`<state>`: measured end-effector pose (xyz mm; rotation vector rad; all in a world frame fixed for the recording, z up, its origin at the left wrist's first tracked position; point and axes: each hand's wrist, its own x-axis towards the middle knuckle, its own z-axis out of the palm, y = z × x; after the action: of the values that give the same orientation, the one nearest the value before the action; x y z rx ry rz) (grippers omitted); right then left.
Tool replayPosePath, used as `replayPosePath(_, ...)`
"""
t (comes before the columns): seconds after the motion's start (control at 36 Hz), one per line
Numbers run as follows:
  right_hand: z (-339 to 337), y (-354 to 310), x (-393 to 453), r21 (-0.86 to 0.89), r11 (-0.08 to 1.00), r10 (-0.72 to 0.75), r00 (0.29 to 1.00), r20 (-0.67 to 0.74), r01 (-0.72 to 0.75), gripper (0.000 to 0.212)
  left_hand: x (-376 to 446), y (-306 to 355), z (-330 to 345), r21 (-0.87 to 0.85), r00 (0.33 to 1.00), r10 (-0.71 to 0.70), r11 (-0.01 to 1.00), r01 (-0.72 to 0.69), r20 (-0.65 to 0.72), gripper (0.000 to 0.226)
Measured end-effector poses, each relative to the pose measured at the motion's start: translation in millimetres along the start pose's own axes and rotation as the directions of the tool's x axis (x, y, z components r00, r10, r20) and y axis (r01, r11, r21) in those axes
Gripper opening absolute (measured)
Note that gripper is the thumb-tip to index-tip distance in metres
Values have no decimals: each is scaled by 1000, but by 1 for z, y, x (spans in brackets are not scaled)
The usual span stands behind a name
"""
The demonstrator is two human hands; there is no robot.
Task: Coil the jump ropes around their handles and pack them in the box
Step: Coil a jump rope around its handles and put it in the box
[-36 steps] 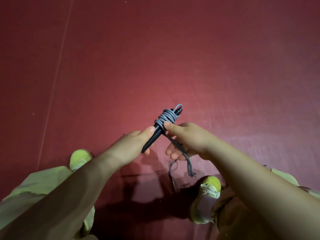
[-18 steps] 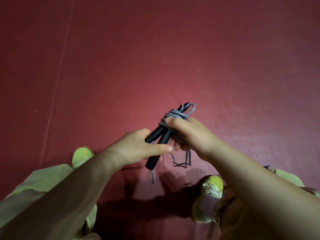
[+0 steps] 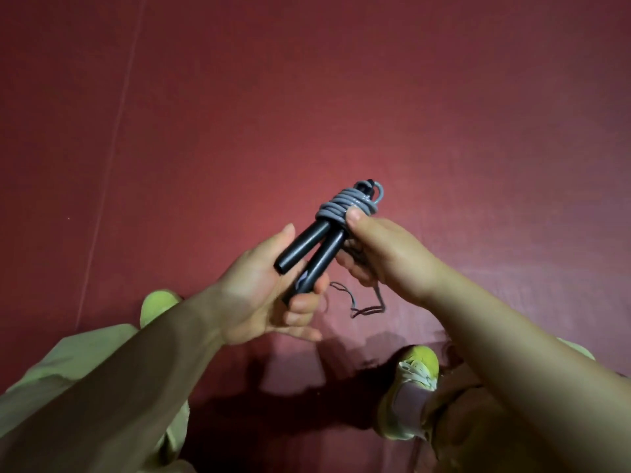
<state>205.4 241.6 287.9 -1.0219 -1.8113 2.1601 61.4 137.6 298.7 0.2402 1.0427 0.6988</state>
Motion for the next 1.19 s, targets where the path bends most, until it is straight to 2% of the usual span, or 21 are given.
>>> replayPosePath(0.08,-2,2,-1,-154,985,75,997,-29,-79,54,6,-4,-2,149,978,78,988,-49,-195,71)
replayPosePath(0.14,-1,8,0,-248,962,105,993,-58,-116,59,12,-9,-3,239,945,149,968,-79,-290,69)
replayPosePath(0.25,1,16,2,-335,921,164,978,-130,-199,62,19,-18,-8,375,915,220,923,-83,-338,68)
replayPosePath(0.36,2,20,3,-505,833,164,972,-167,-227,66,25,-22,-17,603,885,296,798,-23,-358,73)
replayPosePath(0.47,7,24,2,-474,827,251,953,-172,-304,66,26,-24,-19,775,856,353,627,84,-378,69)
replayPosePath(0.53,10,25,1,-446,833,291,945,-151,-328,63,26,-27,-21,838,841,377,524,153,-389,56)
replayPosePath(0.58,12,26,1,-414,840,326,936,-130,-350,66,26,-29,-22,856,838,373,478,195,-399,47)
replayPosePath(0.69,11,24,2,-368,860,325,936,-137,-353,74,23,-25,-22,850,834,374,489,194,-405,40)
replayPosePath(0.78,10,24,5,-372,877,258,951,-171,-305,66,20,-22,-20,843,817,408,512,165,-407,38)
replayPosePath(0.92,15,24,5,-375,900,154,967,-202,-221,51,20,-22,-21,863,793,464,483,146,-395,47)
replayPosePath(0.94,16,24,5,-352,912,144,969,-200,-209,49,20,-21,-21,854,808,453,507,114,-377,49)
replayPosePath(1.0,17,23,6,-284,942,119,971,-208,-176,49,18,-19,-20,761,872,392,648,-34,-294,42)
replayPosePath(1.06,16,21,6,-207,967,99,967,-233,-149,44,15,-18,-16,498,931,310,848,-180,-191,38)
replayPosePath(1.11,16,17,5,-82,989,97,965,-245,-121,33,14,-19,-15,223,979,172,964,-145,-108,58)
replayPosePath(1.17,17,13,3,64,994,105,967,-231,-92,28,15,-22,-13,-28,996,59,998,-57,60,84)
replayPosePath(1.19,17,11,2,113,991,94,973,-212,-72,28,16,-25,-11,-158,985,50,987,-24,165,93)
